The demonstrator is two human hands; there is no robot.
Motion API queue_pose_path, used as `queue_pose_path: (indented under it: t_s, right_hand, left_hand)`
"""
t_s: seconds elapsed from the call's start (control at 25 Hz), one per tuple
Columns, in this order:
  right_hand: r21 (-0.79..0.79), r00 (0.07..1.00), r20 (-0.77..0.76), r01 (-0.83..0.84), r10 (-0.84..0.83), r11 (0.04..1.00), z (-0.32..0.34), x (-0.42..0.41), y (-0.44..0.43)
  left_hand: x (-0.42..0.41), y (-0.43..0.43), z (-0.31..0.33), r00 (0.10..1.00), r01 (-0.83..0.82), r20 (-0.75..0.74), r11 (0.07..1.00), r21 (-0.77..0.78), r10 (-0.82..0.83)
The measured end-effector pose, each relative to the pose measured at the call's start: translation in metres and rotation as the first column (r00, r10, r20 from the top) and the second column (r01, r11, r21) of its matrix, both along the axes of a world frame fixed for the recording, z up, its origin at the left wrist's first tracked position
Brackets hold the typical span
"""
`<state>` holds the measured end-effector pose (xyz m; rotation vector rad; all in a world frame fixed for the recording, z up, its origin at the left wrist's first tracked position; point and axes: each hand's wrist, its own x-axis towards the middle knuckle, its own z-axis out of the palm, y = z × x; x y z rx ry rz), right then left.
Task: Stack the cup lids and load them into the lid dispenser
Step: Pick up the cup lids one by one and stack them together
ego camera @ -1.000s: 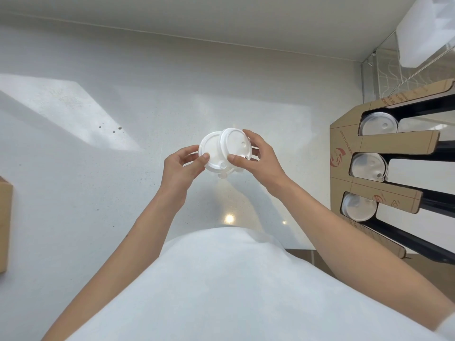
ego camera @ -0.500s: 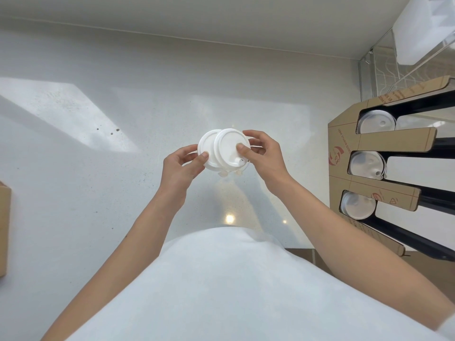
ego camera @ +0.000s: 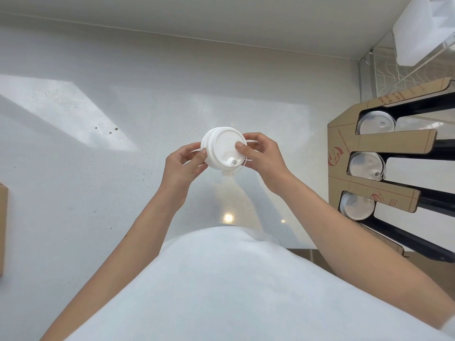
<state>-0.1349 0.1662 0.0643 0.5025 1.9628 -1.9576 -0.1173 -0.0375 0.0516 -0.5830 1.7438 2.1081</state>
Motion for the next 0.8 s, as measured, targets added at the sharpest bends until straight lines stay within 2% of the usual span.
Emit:
queue_pose_path:
  t_s: [0.8]
  right_hand:
    - [0.098, 0.998, -0.058, -0.016, 0.021, 0.995, 0.013, 0.006, -0.007]
  left_hand:
    - [0.002, 0.003, 0.010, 1.000, -0.008, 0.003, 0.999, 0.032, 0.007]
